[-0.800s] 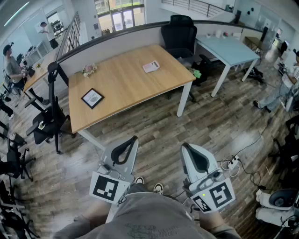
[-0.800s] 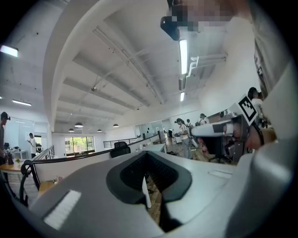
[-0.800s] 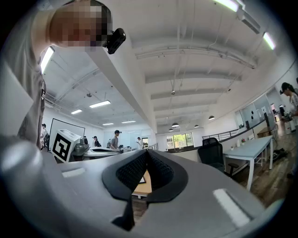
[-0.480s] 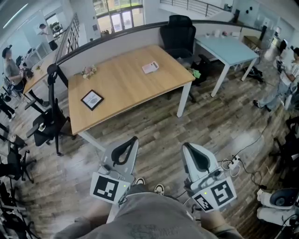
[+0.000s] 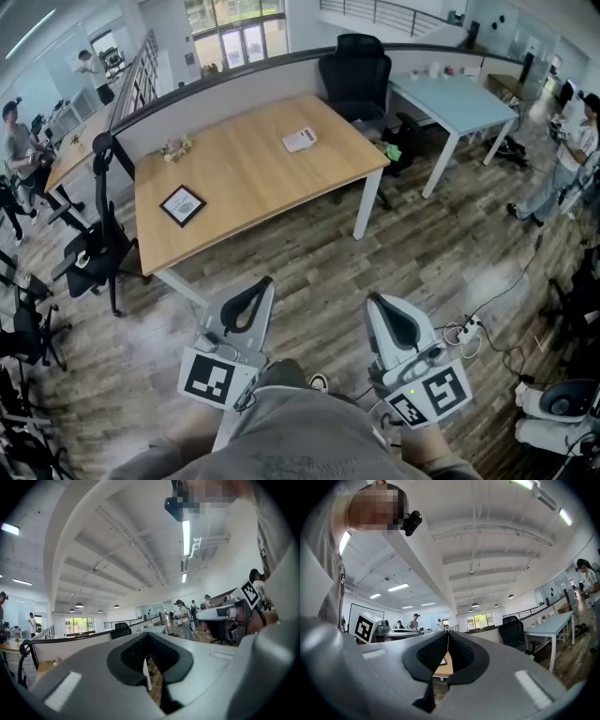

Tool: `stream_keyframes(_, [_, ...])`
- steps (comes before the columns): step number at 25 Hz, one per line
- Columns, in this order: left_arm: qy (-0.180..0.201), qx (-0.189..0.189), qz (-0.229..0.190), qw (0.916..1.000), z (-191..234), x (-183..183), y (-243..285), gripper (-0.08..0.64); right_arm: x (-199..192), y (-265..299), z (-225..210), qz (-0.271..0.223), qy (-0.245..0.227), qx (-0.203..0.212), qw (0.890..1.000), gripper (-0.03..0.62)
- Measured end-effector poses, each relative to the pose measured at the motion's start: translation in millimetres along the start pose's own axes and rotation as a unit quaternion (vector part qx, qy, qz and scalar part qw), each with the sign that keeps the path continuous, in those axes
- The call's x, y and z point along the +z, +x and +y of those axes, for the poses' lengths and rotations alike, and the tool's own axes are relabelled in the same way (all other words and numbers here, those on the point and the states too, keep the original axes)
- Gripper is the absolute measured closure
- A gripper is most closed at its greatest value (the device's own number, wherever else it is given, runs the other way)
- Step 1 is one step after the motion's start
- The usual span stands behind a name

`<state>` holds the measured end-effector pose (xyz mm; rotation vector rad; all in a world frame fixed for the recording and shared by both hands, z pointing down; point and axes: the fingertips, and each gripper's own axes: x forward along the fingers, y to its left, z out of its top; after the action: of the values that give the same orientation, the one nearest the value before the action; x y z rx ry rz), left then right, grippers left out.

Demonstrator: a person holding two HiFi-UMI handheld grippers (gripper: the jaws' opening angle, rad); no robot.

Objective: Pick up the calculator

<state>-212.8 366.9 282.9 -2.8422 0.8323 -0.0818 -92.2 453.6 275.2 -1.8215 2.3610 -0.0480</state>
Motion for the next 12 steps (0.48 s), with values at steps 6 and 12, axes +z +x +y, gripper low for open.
stream_keyframes(6, [-0.009, -0.008, 0.006, 0.9999, 2.3, -7.8, 11.7, 0.558, 7.1, 2.1, -15.7, -0.045, 0.032, -0.023, 0.998, 0.406])
stream_keyframes(12, [-0.011, -0.010, -0.002, 0.9999, 21.2, -9.1, 34.4, 0.558, 4.7, 28.9, -25.3, -0.043, 0.020, -0.016, 0.999, 0.373])
